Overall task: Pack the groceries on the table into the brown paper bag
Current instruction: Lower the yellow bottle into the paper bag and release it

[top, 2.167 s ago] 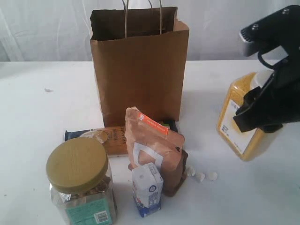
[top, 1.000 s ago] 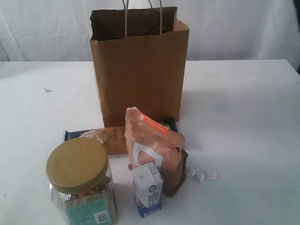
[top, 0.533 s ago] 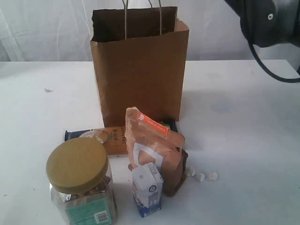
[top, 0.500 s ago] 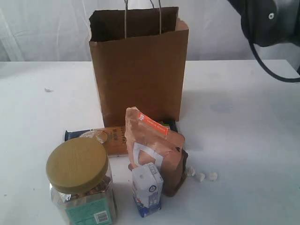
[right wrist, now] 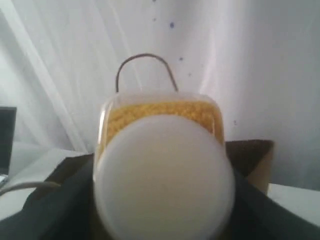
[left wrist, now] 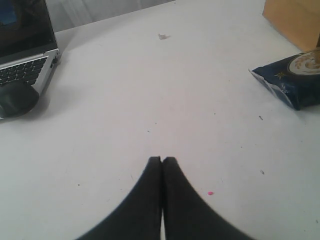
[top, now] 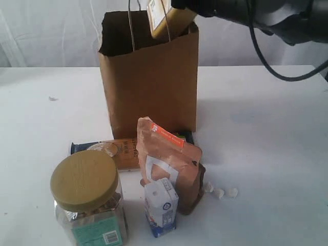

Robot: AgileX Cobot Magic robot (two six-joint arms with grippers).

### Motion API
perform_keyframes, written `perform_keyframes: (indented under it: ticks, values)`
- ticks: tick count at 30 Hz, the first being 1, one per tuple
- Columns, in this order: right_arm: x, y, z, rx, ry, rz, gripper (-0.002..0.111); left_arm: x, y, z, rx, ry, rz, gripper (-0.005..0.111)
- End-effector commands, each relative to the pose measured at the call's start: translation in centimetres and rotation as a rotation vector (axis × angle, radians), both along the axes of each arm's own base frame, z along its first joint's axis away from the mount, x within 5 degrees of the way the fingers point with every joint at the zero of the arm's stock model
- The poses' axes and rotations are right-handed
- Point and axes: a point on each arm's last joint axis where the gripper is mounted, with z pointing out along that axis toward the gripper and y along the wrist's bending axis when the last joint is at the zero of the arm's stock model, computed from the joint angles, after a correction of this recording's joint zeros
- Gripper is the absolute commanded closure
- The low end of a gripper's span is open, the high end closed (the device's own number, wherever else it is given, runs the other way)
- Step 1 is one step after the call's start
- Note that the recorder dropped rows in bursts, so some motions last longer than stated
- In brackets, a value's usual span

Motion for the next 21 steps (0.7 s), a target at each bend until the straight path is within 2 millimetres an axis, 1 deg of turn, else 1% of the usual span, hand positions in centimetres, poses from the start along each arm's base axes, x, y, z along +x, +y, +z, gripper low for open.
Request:
perform_keyframes:
  ticks: [1,5,8,18,21]
  values:
    - [-0.5,-0.1,3.7,0.036,-0.073,0.021,0.106,0.0,0.0,-0.1,-0.003,-0.003,0.003,0.107]
    - [-0.6,0.1,4.6,0.048,-0.063,0.045,0.106,0.0,0.0,-0.1,-0.003,-0.003,0.003,0.107]
    - [-0.6,0.1,4.6,0.046,-0.058,0.048,0.106,0.0,0.0,-0.1,-0.003,-0.003,0.003,0.107]
    - [0.9,1.0,2.2,0.021,-0.008,0.045,0.106,0.0,0.0,-0.1,-0.003,-0.003,0.003,0.107]
    - [1.4,1.2,1.5,0.045,0.026,0.040,0.105,0.0,0.0,-0.1,-0.003,-0.003,0.003,0.107]
